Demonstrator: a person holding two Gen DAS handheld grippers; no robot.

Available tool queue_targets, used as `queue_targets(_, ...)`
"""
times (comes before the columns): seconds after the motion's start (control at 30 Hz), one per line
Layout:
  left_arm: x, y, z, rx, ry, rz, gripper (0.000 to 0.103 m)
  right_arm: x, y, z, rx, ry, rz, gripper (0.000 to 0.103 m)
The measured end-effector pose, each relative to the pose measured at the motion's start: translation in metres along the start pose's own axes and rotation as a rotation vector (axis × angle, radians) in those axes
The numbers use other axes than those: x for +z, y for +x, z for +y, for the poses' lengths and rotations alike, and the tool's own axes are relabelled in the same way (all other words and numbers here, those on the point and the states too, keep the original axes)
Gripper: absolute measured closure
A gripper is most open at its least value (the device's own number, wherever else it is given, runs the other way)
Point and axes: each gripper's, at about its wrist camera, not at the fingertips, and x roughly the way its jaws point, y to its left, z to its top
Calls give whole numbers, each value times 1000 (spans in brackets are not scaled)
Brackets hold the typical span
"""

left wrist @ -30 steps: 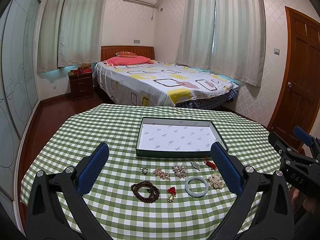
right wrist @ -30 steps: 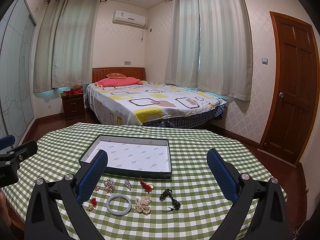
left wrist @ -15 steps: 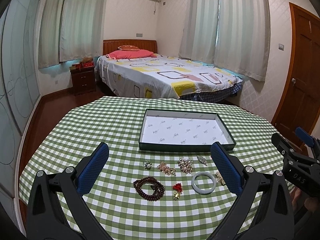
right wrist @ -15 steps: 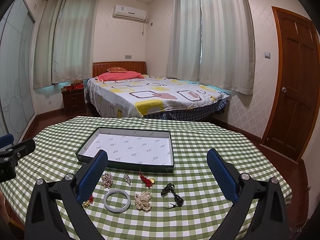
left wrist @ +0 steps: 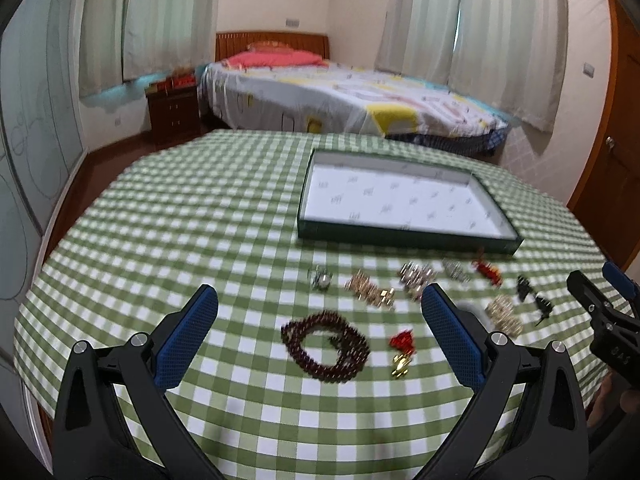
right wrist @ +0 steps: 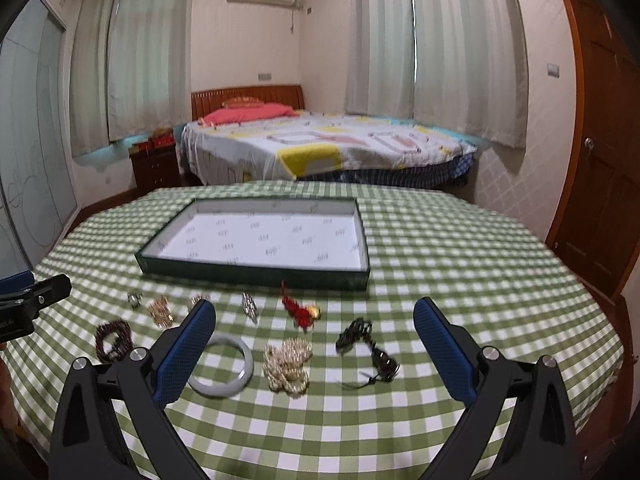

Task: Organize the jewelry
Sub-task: 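Grasp the dark red bead bracelet with the left tool while the right tool grasps the pearl necklace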

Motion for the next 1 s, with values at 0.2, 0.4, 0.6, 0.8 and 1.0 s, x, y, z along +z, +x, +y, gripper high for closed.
queue_targets(0.2, -16, 39, 3, 6, -7, 105, 4, -17, 26, 1, 18, -4, 76, 6)
queue_targets(0.4, -24, 68, 7, 19, -14, 173, 4, -26, 44, 1, 31, -5, 128, 6)
queue_targets(0.6, -28, 86, 9, 26, -13, 212, 4, -30, 57, 4, 47, -14, 166, 6)
queue_targets(0.8, -30, 96, 8, 36, 5, 219, 4, -33, 63, 6, 60, -19, 187, 6)
queue_targets(1.0, -32, 96, 6, 53, 37, 206, 11, -34, 66, 2, 84, 0, 195, 7)
